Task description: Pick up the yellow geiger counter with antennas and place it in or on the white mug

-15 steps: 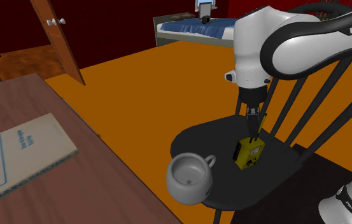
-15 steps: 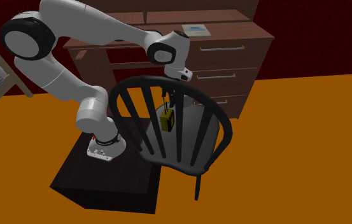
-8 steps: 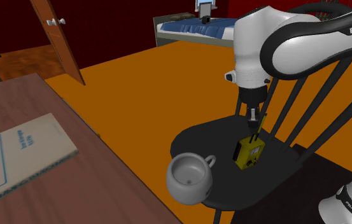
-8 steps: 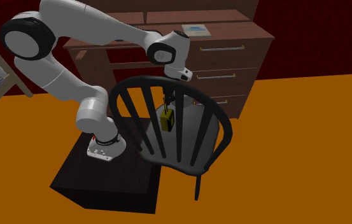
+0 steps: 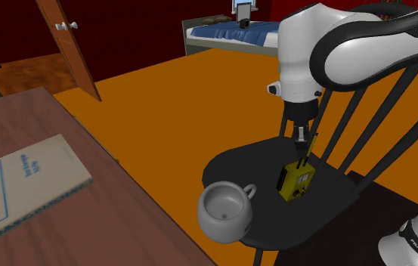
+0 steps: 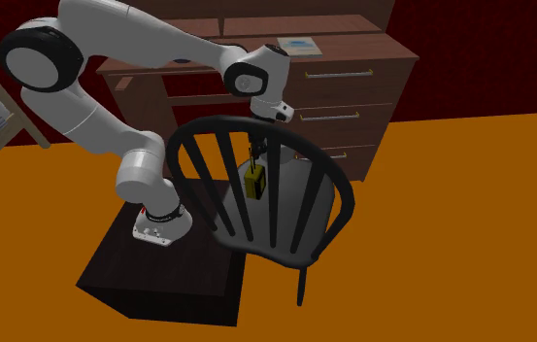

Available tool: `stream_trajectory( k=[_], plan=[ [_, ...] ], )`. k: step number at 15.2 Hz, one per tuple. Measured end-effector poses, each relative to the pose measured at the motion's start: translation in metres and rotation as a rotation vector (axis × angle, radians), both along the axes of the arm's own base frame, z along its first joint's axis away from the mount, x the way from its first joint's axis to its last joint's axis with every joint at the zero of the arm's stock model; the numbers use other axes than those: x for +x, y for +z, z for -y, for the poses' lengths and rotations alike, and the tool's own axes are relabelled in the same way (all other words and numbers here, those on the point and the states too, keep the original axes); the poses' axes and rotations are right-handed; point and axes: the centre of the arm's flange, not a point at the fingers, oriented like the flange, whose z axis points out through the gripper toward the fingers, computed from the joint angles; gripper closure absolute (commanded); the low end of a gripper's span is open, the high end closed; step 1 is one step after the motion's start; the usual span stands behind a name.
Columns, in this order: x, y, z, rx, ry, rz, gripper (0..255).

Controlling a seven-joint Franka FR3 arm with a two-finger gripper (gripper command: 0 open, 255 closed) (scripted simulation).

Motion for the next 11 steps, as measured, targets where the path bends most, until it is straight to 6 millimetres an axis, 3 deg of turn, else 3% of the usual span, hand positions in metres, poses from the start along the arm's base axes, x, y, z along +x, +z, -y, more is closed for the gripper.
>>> stream_trajectory(
  k=[11],
  plan=[
    [0.000,0.055,0.000,0.000,0.000,0.000,255]
  ],
)
